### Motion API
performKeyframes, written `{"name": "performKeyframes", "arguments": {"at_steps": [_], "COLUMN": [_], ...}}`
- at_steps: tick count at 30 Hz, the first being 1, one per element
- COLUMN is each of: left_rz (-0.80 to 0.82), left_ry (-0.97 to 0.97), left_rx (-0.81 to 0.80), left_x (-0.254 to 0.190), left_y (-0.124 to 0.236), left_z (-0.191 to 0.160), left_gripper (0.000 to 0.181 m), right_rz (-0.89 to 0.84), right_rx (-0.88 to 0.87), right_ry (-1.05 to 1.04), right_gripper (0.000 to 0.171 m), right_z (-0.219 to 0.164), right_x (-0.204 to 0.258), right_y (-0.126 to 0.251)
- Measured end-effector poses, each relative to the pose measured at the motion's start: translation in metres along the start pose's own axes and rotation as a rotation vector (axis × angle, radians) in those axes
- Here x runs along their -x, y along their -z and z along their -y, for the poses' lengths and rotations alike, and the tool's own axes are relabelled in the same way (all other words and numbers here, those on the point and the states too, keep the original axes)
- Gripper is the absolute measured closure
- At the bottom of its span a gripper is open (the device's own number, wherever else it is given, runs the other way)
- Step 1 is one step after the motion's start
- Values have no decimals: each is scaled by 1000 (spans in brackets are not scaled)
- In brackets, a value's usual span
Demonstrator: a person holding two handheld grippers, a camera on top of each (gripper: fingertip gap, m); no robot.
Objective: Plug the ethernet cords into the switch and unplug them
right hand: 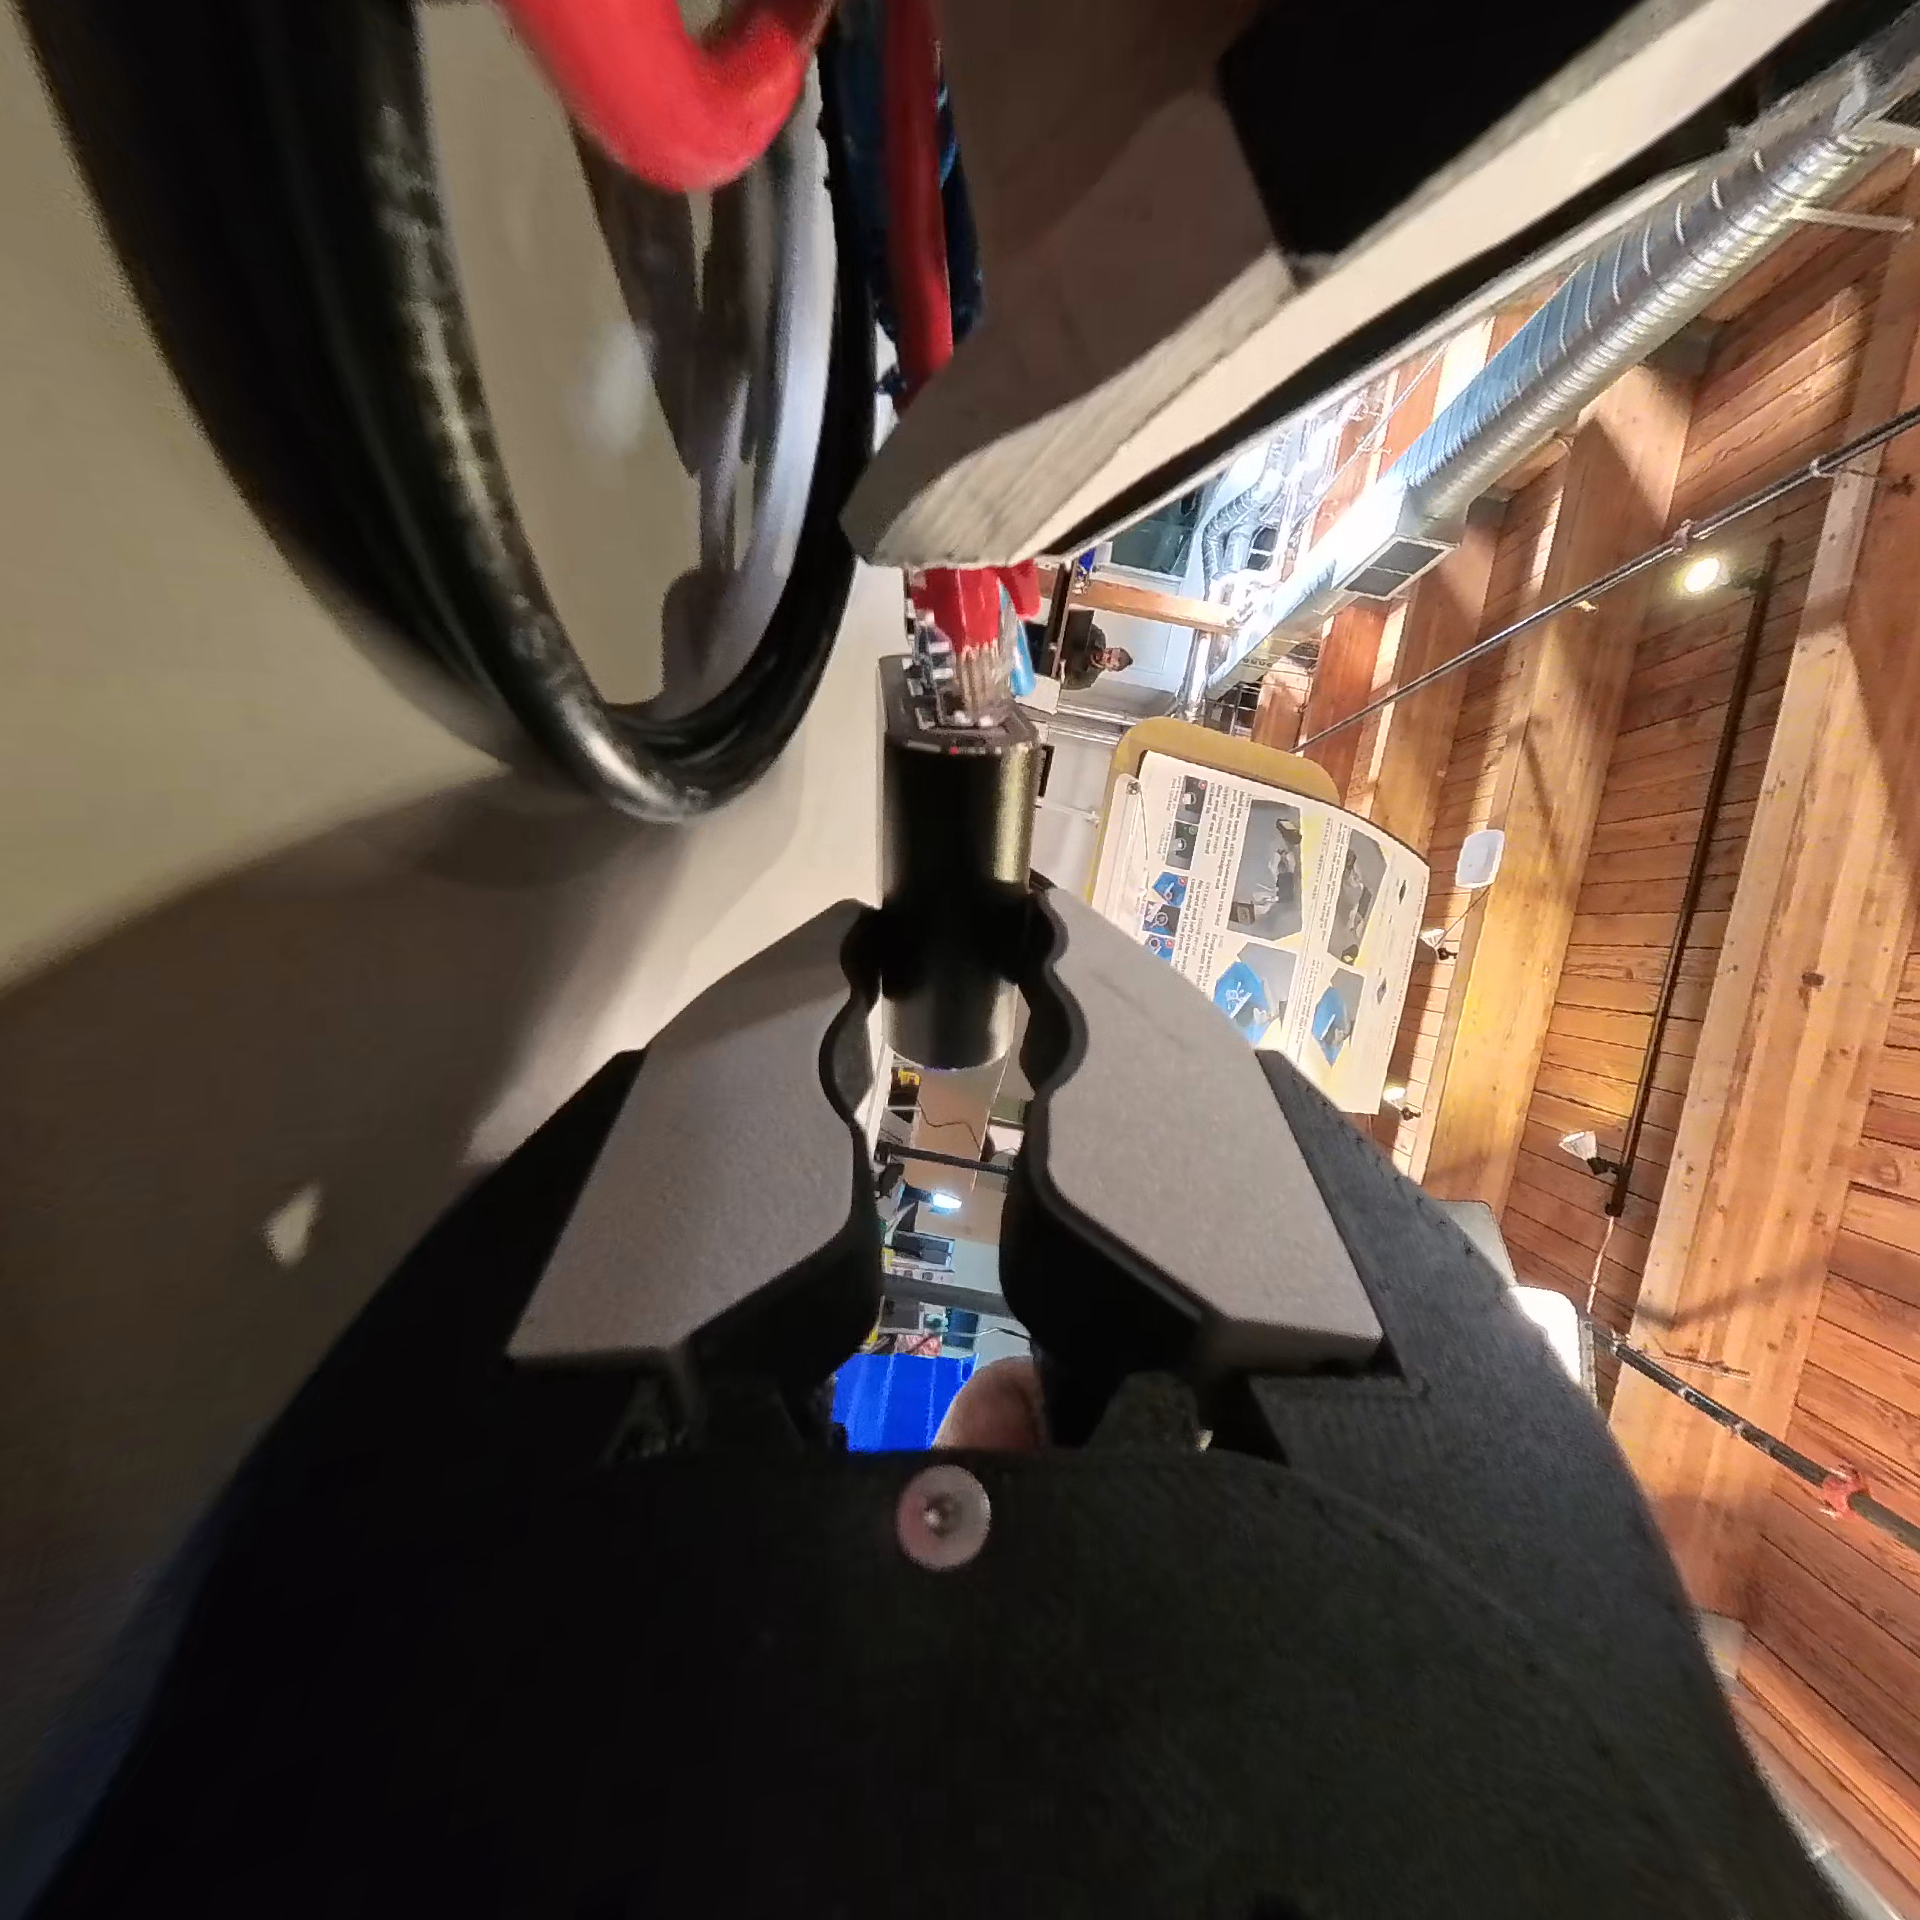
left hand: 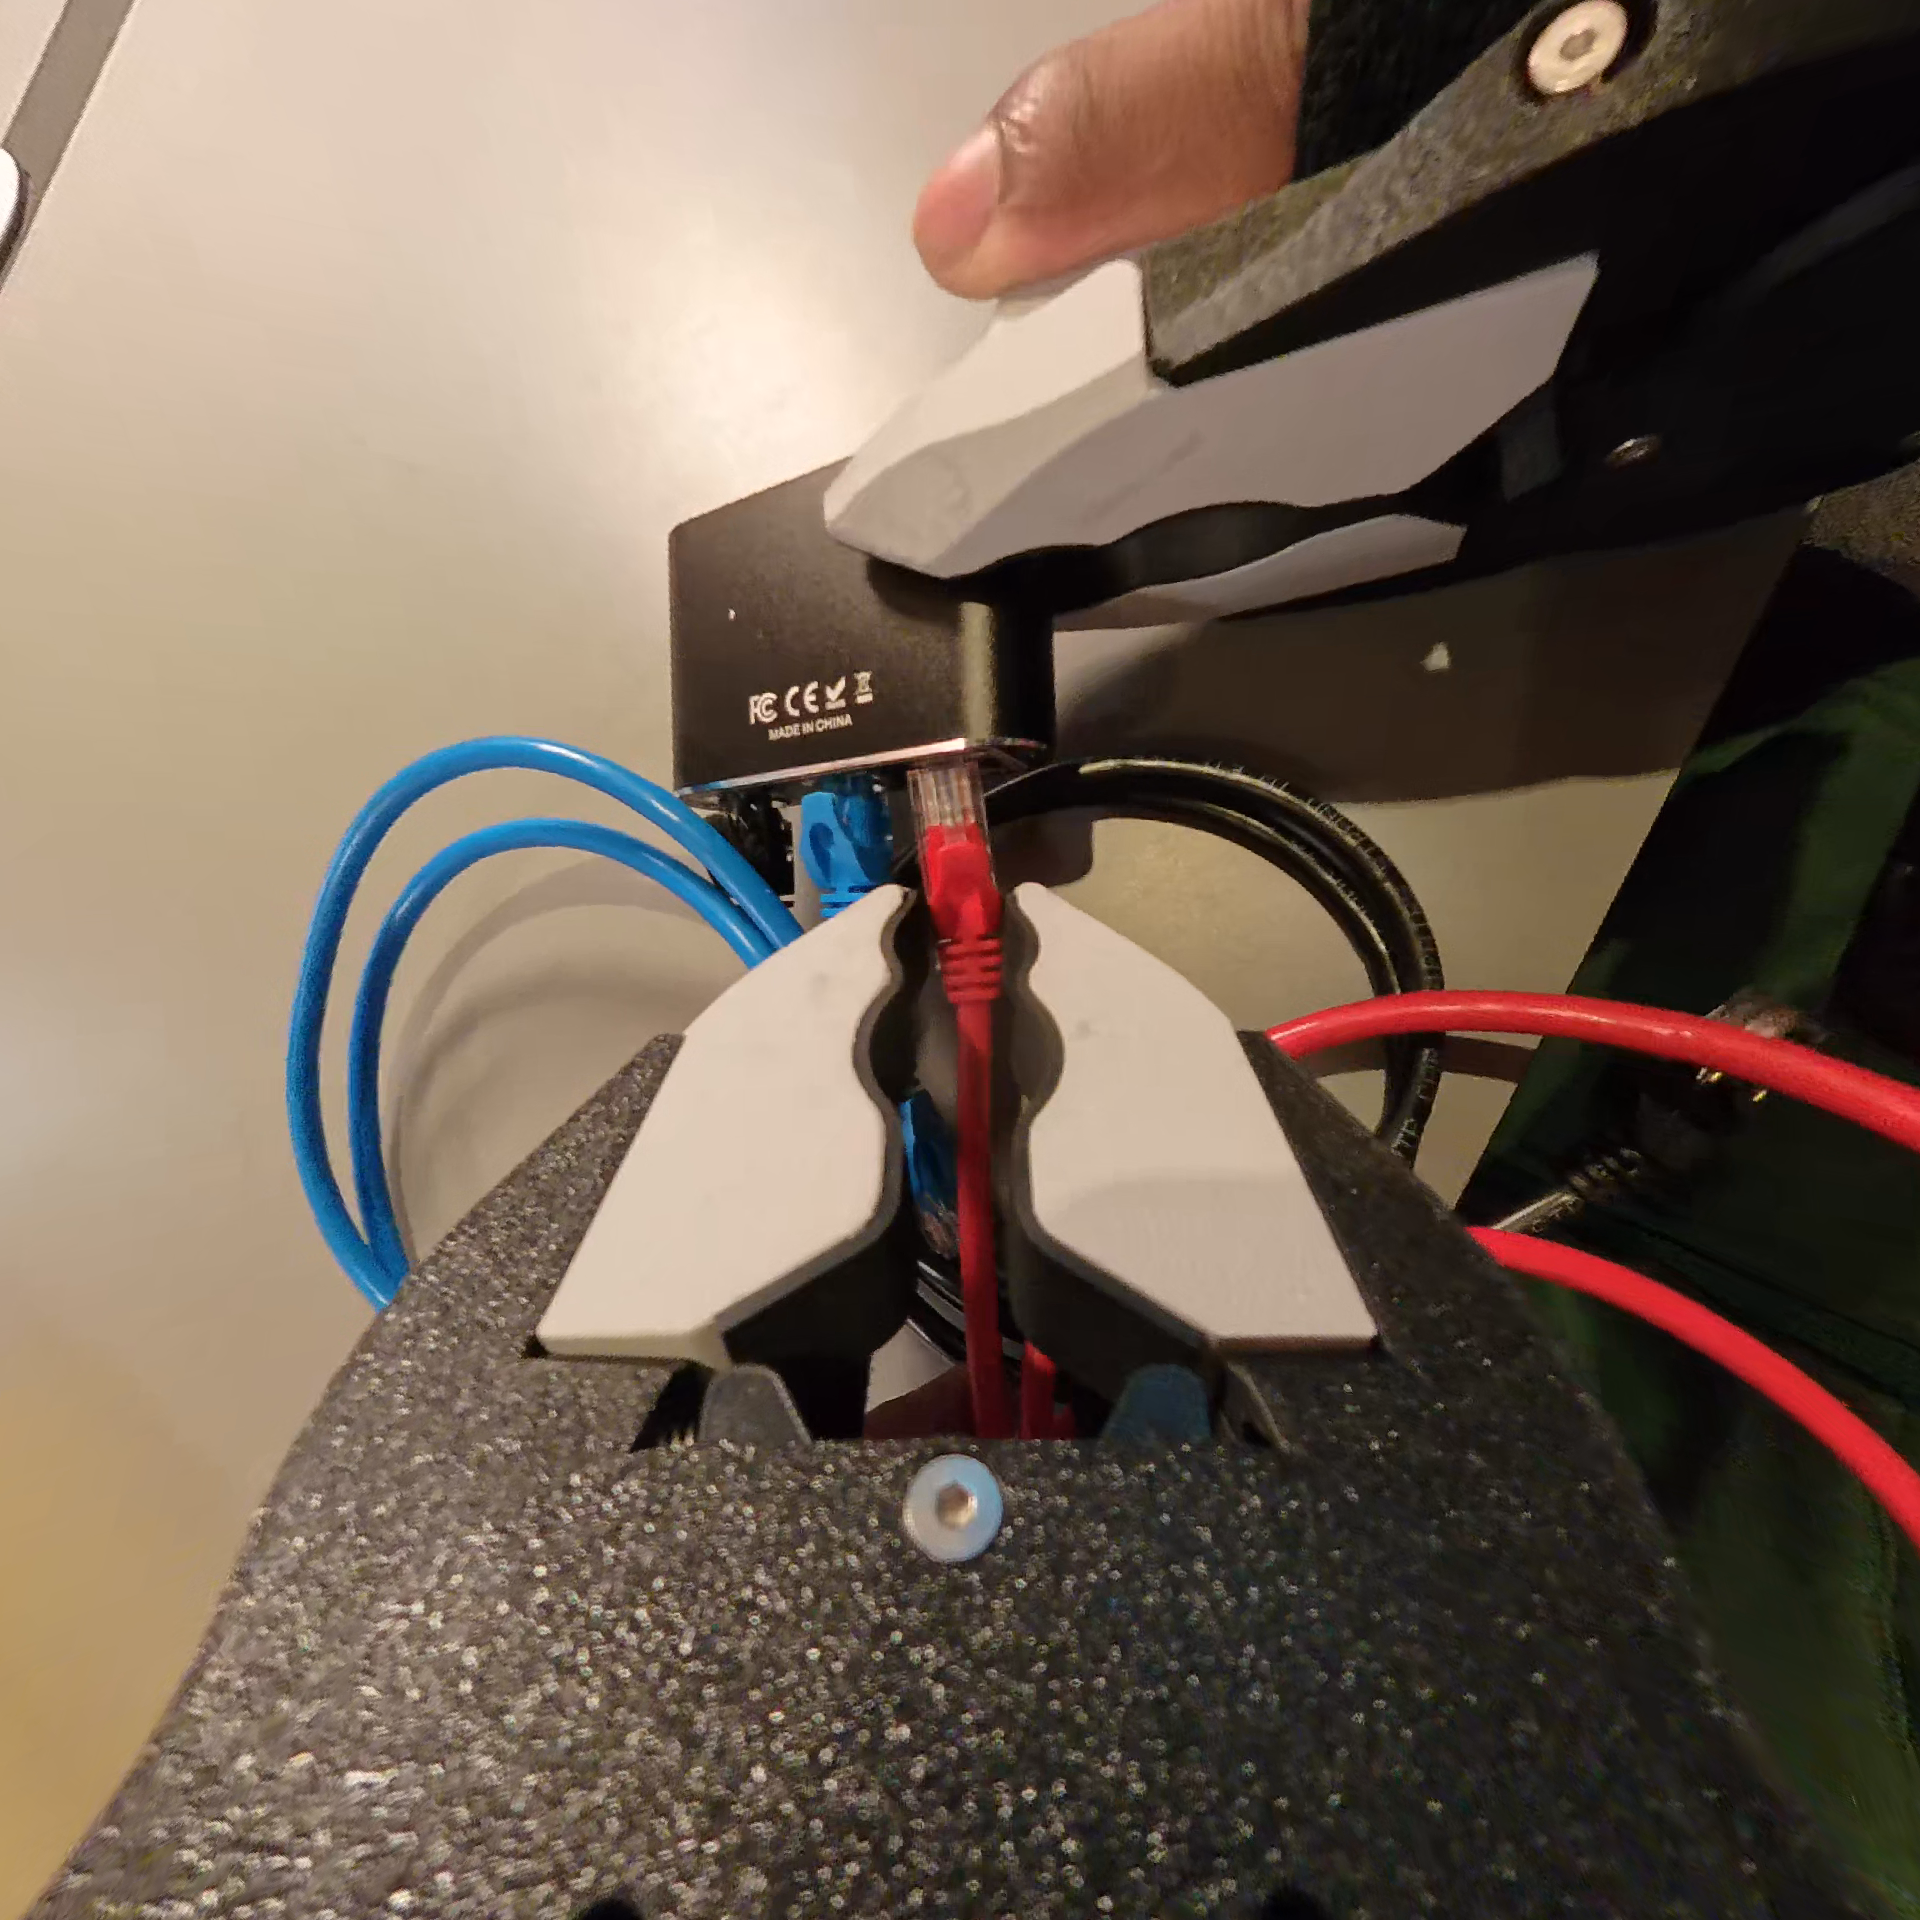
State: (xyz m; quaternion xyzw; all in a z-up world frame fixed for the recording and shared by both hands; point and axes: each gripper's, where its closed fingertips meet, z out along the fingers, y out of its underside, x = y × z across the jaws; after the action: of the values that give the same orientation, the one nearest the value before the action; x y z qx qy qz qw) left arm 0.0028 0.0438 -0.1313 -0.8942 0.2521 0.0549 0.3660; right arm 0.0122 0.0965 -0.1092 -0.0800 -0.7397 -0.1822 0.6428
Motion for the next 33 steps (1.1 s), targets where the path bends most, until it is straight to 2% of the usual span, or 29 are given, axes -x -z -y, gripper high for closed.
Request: {"name": "performKeyframes", "arguments": {"at_steps": [22, 33], "left_rz": [-150, -125], "left_ry": [-54, -86], "left_rx": [-46, 21], "left_x": [-14, -17], "left_y": [8, 9], "left_z": [-7, -13], "left_gripper": [167, 166], "right_rz": [-46, -34], "right_rx": [-99, -138], "right_ry": [22, 16], "right_gripper": [145, 146], "right_z": [14, 20], "right_x": [-5, -3], "right_y": [9, 10]}}
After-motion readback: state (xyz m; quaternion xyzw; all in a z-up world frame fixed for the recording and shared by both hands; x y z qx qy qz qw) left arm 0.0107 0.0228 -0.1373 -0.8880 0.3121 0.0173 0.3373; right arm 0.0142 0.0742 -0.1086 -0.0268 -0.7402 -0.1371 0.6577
